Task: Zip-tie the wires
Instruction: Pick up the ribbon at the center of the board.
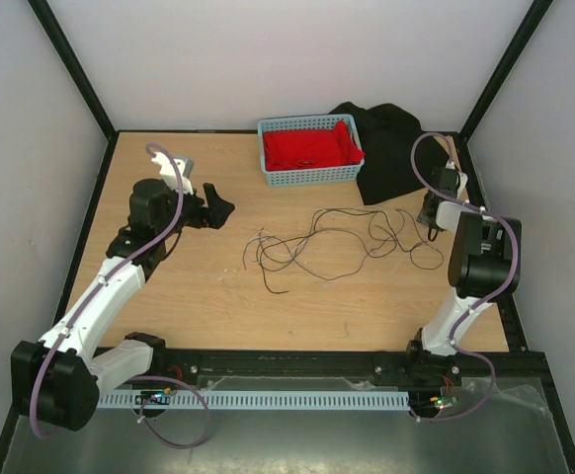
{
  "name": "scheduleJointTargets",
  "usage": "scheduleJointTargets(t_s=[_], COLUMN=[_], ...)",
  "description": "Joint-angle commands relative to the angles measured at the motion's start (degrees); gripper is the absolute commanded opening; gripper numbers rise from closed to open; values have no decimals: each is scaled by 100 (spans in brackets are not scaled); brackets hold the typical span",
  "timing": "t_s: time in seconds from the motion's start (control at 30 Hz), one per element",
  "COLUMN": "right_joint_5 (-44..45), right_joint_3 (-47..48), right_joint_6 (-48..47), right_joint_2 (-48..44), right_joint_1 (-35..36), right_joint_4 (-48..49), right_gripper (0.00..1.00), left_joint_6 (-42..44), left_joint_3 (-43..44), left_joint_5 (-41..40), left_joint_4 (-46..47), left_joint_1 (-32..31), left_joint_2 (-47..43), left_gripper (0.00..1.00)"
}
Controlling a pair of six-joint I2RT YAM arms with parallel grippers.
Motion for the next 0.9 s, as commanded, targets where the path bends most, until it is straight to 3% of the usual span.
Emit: scheduleJointTargets(t_s=[0.0, 0.87], right_joint_5=[59, 48], right_joint_3=[98, -30], right_joint_6=[53, 119], right_joint_2=[152, 38], right_joint_1=[-31, -75], right_joint_4=[70, 29], right_gripper=[39, 35], left_joint_6=[75, 111], left_joint_3=[84, 85], left_joint_5=[-28, -27], left_joint_4=[234, 234], left_joint_1=[19, 22], left_joint_2=[35, 56], left_gripper=[89, 90])
